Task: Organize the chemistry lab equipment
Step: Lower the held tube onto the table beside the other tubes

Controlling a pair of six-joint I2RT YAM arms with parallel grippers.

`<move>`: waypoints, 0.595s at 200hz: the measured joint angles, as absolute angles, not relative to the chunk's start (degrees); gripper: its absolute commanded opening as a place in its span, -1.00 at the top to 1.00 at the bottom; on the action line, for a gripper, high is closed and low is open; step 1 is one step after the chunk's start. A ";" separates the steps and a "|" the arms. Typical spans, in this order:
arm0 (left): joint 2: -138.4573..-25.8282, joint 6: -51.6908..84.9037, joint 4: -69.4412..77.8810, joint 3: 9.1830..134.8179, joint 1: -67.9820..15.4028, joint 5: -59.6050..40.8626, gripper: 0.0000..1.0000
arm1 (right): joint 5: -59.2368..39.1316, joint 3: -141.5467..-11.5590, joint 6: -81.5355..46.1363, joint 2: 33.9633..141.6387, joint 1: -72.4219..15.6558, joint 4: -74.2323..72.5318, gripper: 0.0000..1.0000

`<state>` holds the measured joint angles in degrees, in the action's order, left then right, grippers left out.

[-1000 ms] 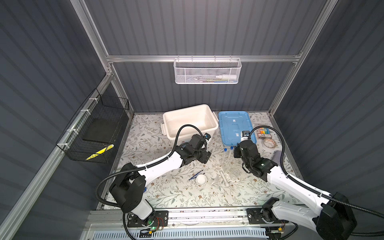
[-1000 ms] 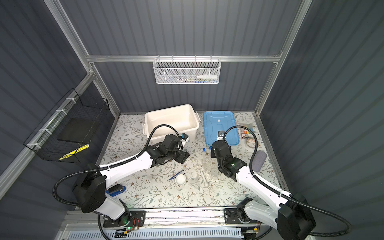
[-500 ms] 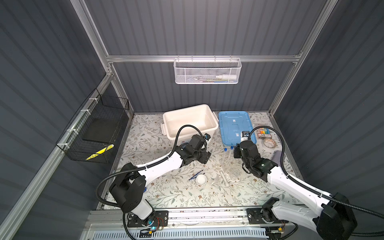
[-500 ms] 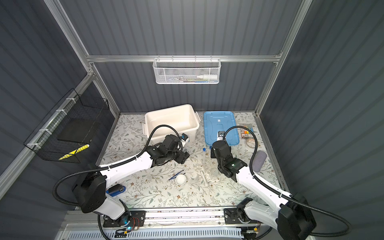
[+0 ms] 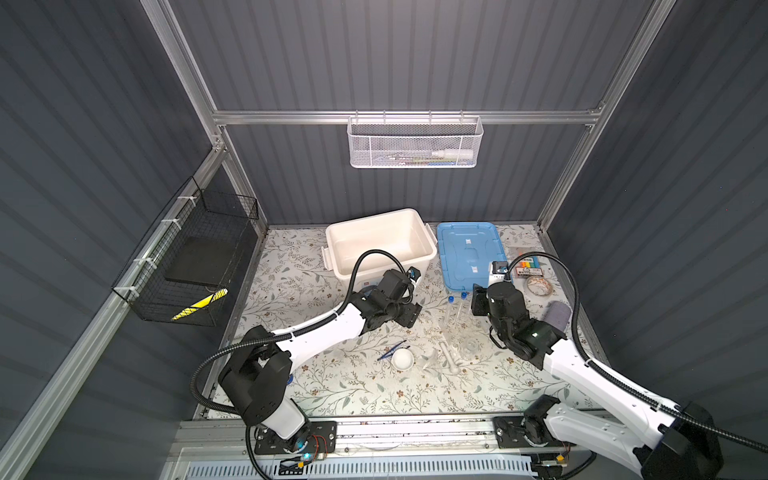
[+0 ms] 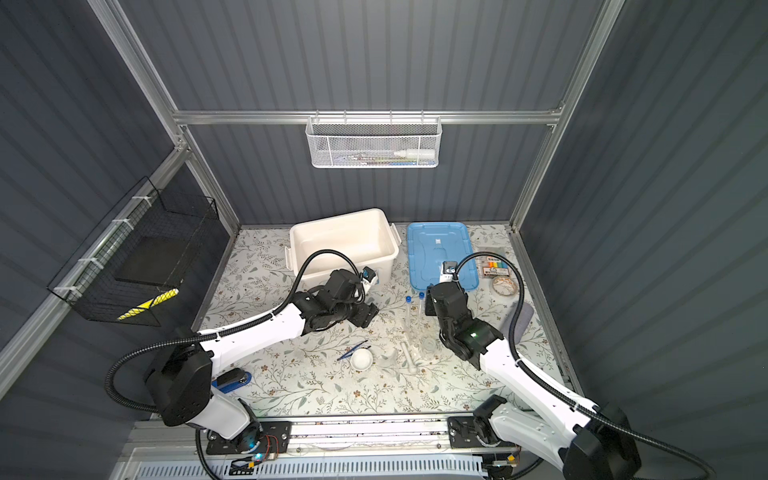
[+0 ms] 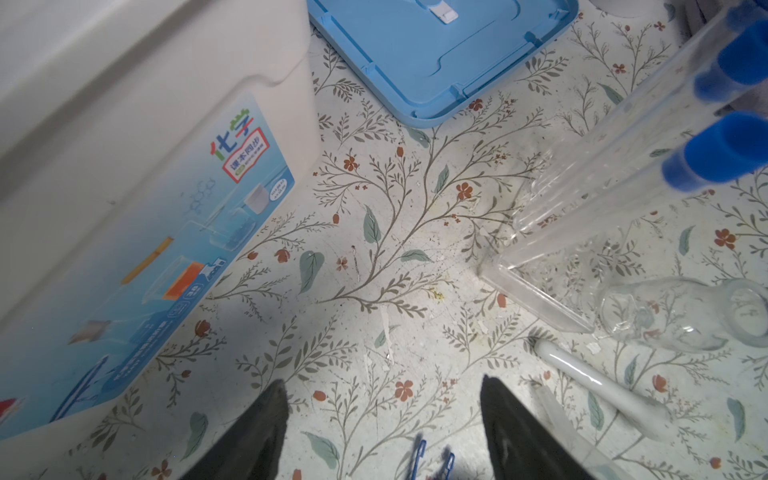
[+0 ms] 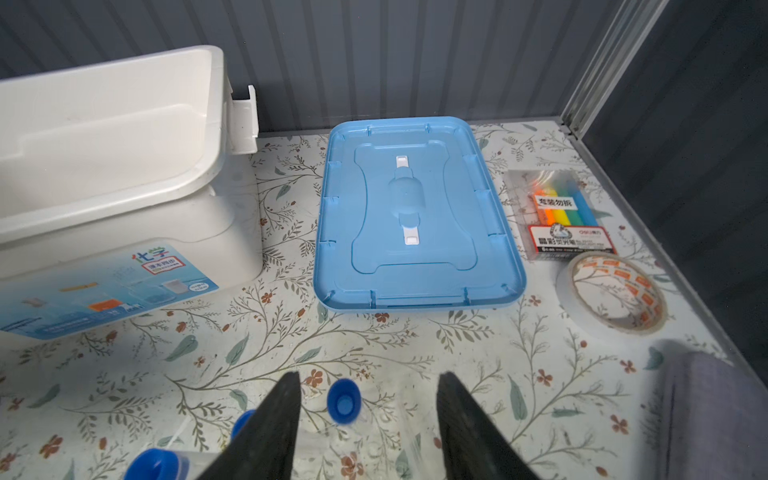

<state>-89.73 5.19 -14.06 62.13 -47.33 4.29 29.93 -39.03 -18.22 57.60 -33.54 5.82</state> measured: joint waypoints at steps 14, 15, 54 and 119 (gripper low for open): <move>-89.62 5.19 -14.09 62.13 -47.33 4.56 -0.54 | 30.13 -39.03 -18.74 56.99 -33.54 6.70 -0.44; -89.60 5.19 -14.09 62.13 -47.33 4.58 -0.54 | 30.13 -39.03 -18.61 56.88 -33.54 6.87 -0.45; -87.92 5.72 -14.02 61.25 -47.33 5.93 -0.71 | 30.63 -39.18 -20.27 55.02 -33.54 8.93 -0.77; -84.01 8.73 -14.33 58.41 -47.33 11.29 -1.00 | 32.32 -41.63 -22.50 52.31 -33.52 13.76 -0.98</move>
<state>-84.01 8.73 -14.33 58.41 -47.33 11.29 32.32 -41.63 -22.50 52.31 -33.52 13.76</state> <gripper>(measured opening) 0.994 0.987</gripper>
